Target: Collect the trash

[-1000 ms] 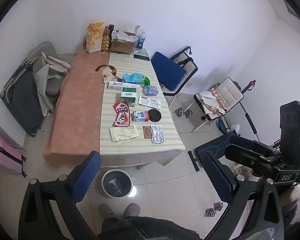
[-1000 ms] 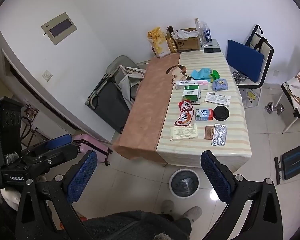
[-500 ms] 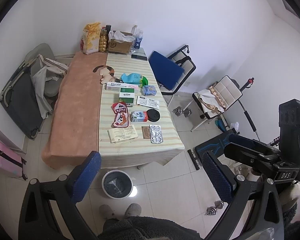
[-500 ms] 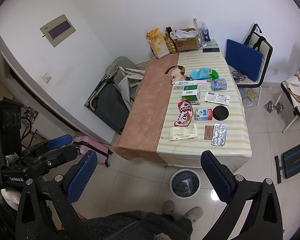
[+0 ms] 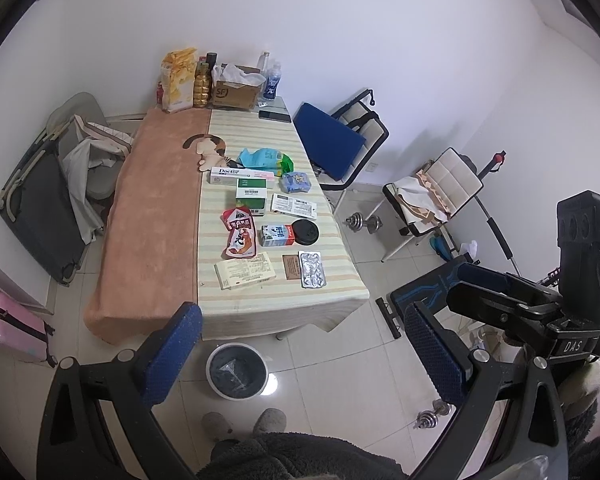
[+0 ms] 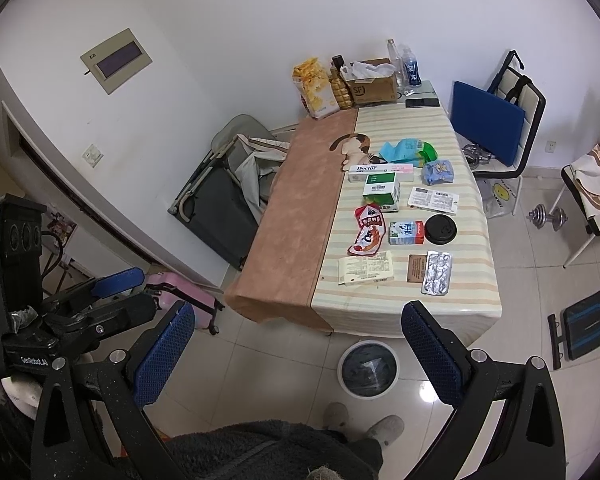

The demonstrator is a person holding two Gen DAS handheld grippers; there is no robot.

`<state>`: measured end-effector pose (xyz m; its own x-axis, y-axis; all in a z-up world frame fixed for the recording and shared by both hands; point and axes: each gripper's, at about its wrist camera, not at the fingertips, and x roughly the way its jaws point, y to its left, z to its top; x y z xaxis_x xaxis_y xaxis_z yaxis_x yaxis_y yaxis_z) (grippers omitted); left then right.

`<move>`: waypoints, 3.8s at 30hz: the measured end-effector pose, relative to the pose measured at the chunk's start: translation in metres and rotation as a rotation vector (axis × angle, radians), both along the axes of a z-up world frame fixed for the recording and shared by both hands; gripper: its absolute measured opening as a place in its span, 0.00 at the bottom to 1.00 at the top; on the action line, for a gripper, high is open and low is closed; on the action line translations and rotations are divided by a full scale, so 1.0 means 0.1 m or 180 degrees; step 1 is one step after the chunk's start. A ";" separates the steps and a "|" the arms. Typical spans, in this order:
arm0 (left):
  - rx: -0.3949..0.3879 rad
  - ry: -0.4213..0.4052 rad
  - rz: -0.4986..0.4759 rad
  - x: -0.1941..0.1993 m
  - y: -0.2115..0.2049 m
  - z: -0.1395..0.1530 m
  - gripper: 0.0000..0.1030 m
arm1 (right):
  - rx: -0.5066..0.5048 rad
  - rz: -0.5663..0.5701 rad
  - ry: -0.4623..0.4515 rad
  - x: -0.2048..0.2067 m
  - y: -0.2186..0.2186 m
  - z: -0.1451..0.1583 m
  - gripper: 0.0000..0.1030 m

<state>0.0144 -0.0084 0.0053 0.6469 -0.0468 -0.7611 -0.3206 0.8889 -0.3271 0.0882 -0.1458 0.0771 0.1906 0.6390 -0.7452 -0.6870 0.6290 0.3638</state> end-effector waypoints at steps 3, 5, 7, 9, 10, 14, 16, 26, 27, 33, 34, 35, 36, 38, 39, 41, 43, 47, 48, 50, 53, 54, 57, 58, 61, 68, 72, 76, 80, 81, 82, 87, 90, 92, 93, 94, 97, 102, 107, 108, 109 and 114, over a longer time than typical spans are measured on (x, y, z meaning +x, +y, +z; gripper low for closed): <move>0.0010 -0.0005 0.0013 0.00 -0.02 -0.01 1.00 | 0.0001 0.0005 -0.0006 -0.01 0.00 0.00 1.00; 0.0014 -0.0006 0.0011 0.02 -0.01 0.01 1.00 | 0.0001 0.0005 -0.0006 -0.01 0.00 0.00 1.00; 0.0005 -0.0007 0.0012 -0.02 -0.01 0.00 1.00 | -0.0002 0.0003 -0.0005 0.00 0.02 0.01 1.00; 0.0007 -0.0008 0.0009 0.01 -0.01 0.01 1.00 | -0.0001 0.0008 -0.0008 0.00 0.02 0.02 1.00; 0.0004 -0.0009 0.0007 0.02 0.00 0.02 1.00 | -0.0004 0.0006 -0.0008 -0.01 0.02 0.01 1.00; 0.0003 -0.0014 0.0011 -0.01 -0.02 0.00 1.00 | -0.0004 0.0022 -0.0016 0.00 0.03 0.02 1.00; 0.0006 -0.0014 0.0016 -0.01 -0.02 0.00 1.00 | 0.0001 0.0020 -0.0013 0.00 0.04 0.02 1.00; 0.0007 -0.0017 0.0011 -0.01 -0.04 -0.01 1.00 | -0.0002 0.0023 -0.0014 0.00 0.06 0.03 1.00; 0.0007 -0.0017 0.0011 0.00 -0.04 0.00 1.00 | -0.0004 0.0028 -0.0017 -0.01 0.06 0.03 1.00; 0.0004 -0.0020 0.0009 -0.01 -0.04 -0.01 1.00 | -0.0008 0.0053 -0.0024 0.00 0.12 0.04 1.00; 0.0001 -0.0022 0.0008 -0.01 -0.04 -0.01 1.00 | -0.0010 0.0055 -0.0021 0.01 0.13 0.04 1.00; 0.0005 -0.0020 0.0008 -0.01 -0.05 -0.01 1.00 | -0.0010 0.0059 -0.0021 0.01 0.13 0.04 1.00; 0.0005 -0.0018 0.0009 -0.01 -0.05 -0.01 1.00 | -0.0011 0.0060 -0.0024 0.00 0.13 0.04 1.00; 0.0005 -0.0021 0.0009 -0.02 -0.05 -0.02 1.00 | -0.0011 0.0063 -0.0021 0.00 0.15 0.03 1.00; 0.0006 -0.0021 0.0009 -0.02 -0.05 -0.02 1.00 | -0.0010 0.0066 -0.0027 -0.03 0.15 0.01 1.00; 0.0004 -0.0025 0.0007 -0.02 -0.05 -0.02 1.00 | -0.0009 0.0066 -0.0026 -0.02 0.17 0.01 1.00; 0.0007 -0.0025 -0.0001 0.00 -0.06 0.00 1.00 | -0.0008 0.0066 -0.0030 -0.05 0.16 0.01 1.00; 0.0000 -0.0027 -0.0015 0.00 -0.06 0.01 1.00 | -0.0005 0.0057 -0.0029 -0.04 0.17 0.01 1.00; 0.0000 -0.0026 -0.0021 0.02 -0.06 0.02 1.00 | -0.0005 0.0051 -0.0030 -0.04 0.17 0.01 1.00; 0.0007 -0.0023 -0.0021 0.05 -0.05 0.03 1.00 | 0.0003 0.0032 -0.0027 -0.03 0.17 0.00 1.00; 0.0203 0.0042 0.0104 0.08 -0.02 0.00 1.00 | 0.0011 -0.0079 0.0009 0.02 0.20 -0.02 1.00; 0.0340 0.0082 0.0166 0.12 -0.01 -0.03 1.00 | 0.0002 -0.0132 0.0025 0.05 0.21 -0.04 1.00; 0.0850 0.0261 0.0350 0.33 0.06 -0.23 1.00 | -0.0144 -0.0407 -0.0004 0.16 0.21 -0.16 1.00; 0.0995 0.0351 0.0386 0.42 0.09 -0.34 1.00 | -0.0230 -0.0527 -0.0017 0.23 0.22 -0.24 1.00; 0.1223 0.0608 0.0402 0.71 0.25 -0.80 1.00 | -0.0537 -0.0854 0.0006 0.48 0.23 -0.59 1.00; 0.1426 0.1400 -0.0132 1.57 0.41 -2.08 1.00 | -0.1214 -0.1361 0.0625 1.48 0.17 -2.11 1.00; 0.1663 0.1760 -0.0553 2.04 0.39 -2.73 1.00 | -0.1533 -0.1374 0.0842 1.96 0.20 -2.96 1.00; 0.1783 0.1995 -0.1090 2.46 0.34 -3.27 1.00 | -0.1744 -0.1260 0.1101 2.37 0.29 -3.60 1.00; 0.1760 0.2207 -0.1648 2.75 0.28 -3.68 1.00 | -0.1840 -0.1129 0.1269 2.63 0.39 -3.99 1.00; 0.1734 0.2259 -0.1744 2.79 0.26 -3.75 1.00 | -0.1839 -0.1101 0.1310 2.68 0.40 -4.05 1.00; 0.1708 0.2298 -0.1826 2.83 0.25 -3.82 1.00 | -0.1843 -0.1079 0.1332 2.71 0.42 -4.09 1.00; 0.1489 0.2348 -0.2057 2.94 0.22 -3.96 1.00 | -0.1853 -0.0995 0.1383 2.82 0.46 -4.23 1.00; 0.1422 0.2311 -0.2104 2.96 0.20 -3.95 0.98 | -0.1876 -0.0980 0.1421 2.83 0.46 -4.27 1.00; 0.1316 0.2313 -0.2166 2.96 0.17 -3.95 0.85 | -0.1877 -0.0978 0.1455 2.83 0.46 -4.29 1.00; 0.1248 0.2337 -0.2199 2.96 0.16 -3.97 0.77 | -0.1874 -0.0978 0.1464 2.83 0.46 -4.31 1.00; 0.1312 0.2334 -0.2220 2.94 0.12 -3.97 0.77 | -0.1868 -0.0981 0.1472 2.82 0.45 -4.30 1.00; 0.1536 0.2332 -0.2327 2.87 0.00 -4.04 0.77 | -0.1857 -0.0997 0.1484 2.80 0.40 -4.28 1.00; 0.1322 0.2381 -0.2014 2.73 0.08 -4.03 0.70 | -0.1852 -0.1034 0.1470 2.80 0.30 -4.26 1.00; 0.0904 0.2429 -0.1221 2.43 0.42 -4.04 0.70 | -0.1807 -0.1093 0.1497 2.82 0.27 -4.30 1.00; 0.0872 0.2438 -0.1127 2.37 0.46 -4.06 0.70 | -0.1803 -0.1102 0.1499 2.82 0.30 -4.31 1.00; 0.0822 0.2458 -0.1054 2.30 0.51 -4.08 0.70 | -0.1801 -0.1118 0.1496 2.82 0.33 -4.33 1.00; 0.0901 0.2276 -0.0951 2.04 0.66 -4.00 0.70 | -0.2045 -0.1093 0.1296 2.82 0.60 -4.50 0.94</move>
